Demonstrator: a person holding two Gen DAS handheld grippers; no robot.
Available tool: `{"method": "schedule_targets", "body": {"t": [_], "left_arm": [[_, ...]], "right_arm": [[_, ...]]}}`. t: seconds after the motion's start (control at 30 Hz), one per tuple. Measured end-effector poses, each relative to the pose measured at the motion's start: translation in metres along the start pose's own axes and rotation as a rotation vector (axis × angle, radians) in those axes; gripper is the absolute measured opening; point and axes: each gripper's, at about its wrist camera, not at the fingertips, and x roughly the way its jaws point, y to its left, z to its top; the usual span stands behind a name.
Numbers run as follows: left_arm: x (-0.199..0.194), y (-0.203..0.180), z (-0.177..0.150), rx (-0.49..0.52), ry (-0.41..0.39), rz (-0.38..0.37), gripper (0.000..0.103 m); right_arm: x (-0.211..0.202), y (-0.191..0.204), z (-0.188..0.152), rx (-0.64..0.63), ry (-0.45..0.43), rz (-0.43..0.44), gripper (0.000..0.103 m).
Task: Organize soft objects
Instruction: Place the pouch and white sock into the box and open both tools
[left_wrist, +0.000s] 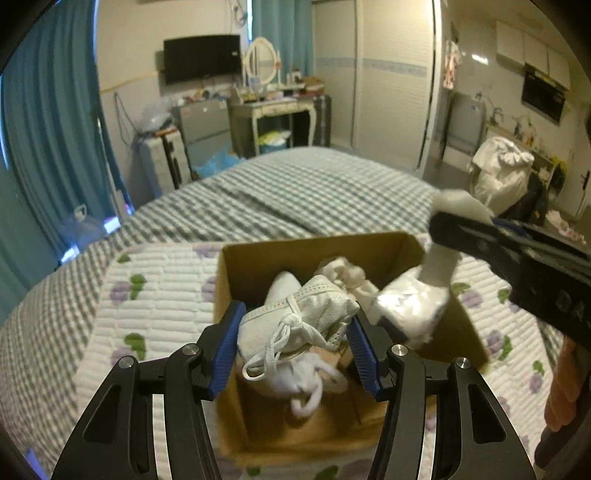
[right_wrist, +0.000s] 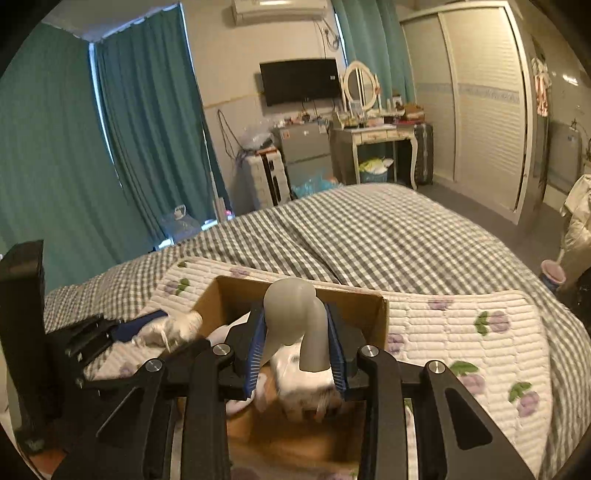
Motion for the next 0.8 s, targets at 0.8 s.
{"method": "schedule_targets", "body": {"t": [0.8], "left_arm": [[-0.016,-0.026,0.016,0.054,0.019,0.059,0.093]], "right_arm": [[0.001,-0.025,0.029,0.082,0.016,-0.045,0.059]]}}
